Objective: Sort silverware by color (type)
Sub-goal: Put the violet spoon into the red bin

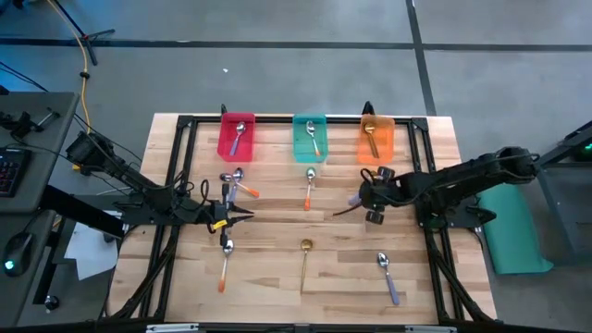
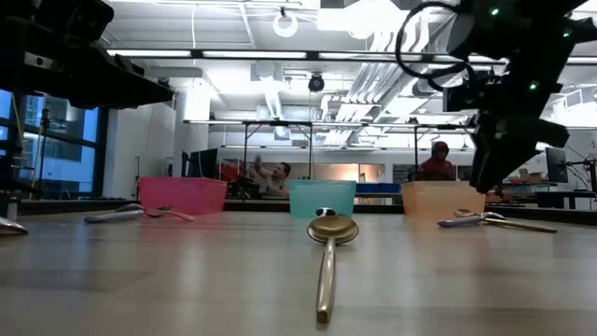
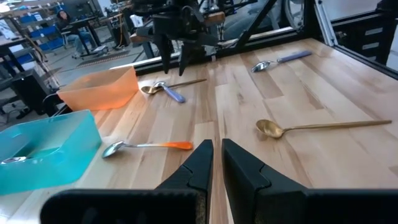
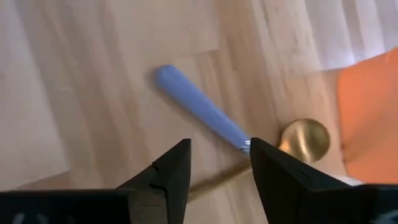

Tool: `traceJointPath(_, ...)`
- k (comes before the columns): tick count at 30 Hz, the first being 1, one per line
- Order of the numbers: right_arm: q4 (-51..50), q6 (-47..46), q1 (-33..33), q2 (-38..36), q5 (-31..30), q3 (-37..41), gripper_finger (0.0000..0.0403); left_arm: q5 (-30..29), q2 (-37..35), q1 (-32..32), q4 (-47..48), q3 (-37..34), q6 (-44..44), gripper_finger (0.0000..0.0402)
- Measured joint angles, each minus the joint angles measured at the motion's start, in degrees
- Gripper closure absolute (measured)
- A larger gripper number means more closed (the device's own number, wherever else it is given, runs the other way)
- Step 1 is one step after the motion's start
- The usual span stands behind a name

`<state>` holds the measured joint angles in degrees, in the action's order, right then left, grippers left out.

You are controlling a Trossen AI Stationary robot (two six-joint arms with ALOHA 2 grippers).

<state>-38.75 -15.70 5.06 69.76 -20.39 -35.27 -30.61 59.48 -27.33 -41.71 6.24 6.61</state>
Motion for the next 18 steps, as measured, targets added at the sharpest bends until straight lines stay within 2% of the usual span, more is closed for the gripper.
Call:
traceJointPath(7, 1.41, 6.75, -6.68, 1.69, 3.94, 0.04, 0.0253, 0.0, 0.0, 0.0, 0.0, 0.0, 0.01, 0.0378)
traceJointPath(18, 3.65, 11.99, -7.3, 13.22, 4.79, -3.52, 0.0253, 0.02, 0.0, 0.0, 0.01, 0.0, 0.09, 0.0378)
